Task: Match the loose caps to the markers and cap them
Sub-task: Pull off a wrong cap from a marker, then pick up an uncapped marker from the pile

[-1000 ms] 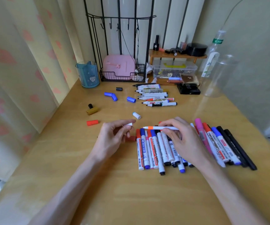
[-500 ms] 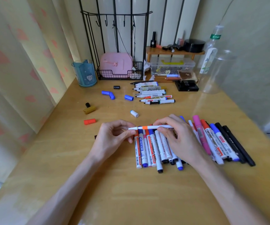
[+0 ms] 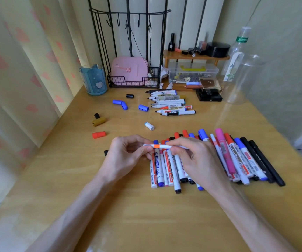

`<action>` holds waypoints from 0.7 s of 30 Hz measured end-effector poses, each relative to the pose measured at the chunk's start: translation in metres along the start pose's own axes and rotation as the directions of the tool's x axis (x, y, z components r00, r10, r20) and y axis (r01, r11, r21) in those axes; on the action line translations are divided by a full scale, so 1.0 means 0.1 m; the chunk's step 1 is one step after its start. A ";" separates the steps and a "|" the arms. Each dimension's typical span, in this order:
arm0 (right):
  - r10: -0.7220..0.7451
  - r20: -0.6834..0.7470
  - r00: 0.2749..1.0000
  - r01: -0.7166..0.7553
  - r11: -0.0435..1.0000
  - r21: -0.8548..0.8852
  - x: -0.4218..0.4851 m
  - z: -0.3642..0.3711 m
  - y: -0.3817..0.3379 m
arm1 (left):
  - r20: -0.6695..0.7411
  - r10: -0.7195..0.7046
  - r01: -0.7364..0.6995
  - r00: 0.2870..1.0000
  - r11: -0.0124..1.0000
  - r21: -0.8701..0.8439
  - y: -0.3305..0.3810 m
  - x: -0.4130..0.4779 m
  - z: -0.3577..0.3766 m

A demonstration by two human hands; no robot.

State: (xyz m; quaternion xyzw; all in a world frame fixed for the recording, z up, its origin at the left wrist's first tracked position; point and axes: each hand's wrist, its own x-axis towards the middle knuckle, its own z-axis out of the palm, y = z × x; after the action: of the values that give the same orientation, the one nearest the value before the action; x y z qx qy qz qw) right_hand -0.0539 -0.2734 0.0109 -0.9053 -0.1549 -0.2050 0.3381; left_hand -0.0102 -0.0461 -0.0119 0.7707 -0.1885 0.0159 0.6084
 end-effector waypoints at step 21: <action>0.406 -0.158 0.900 -0.435 0.831 -0.345 0.01 -0.24 0.17 | -0.027 0.168 -0.154 0.985 0.951 0.269 0.02 0.05 0.07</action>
State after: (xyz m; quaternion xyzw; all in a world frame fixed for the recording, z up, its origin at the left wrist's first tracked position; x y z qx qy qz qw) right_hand -0.0522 -0.3022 0.0189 -0.9558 0.1029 -0.1862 0.2027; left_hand -0.0074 -0.0542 -0.0110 0.8268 -0.2318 0.1096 0.5007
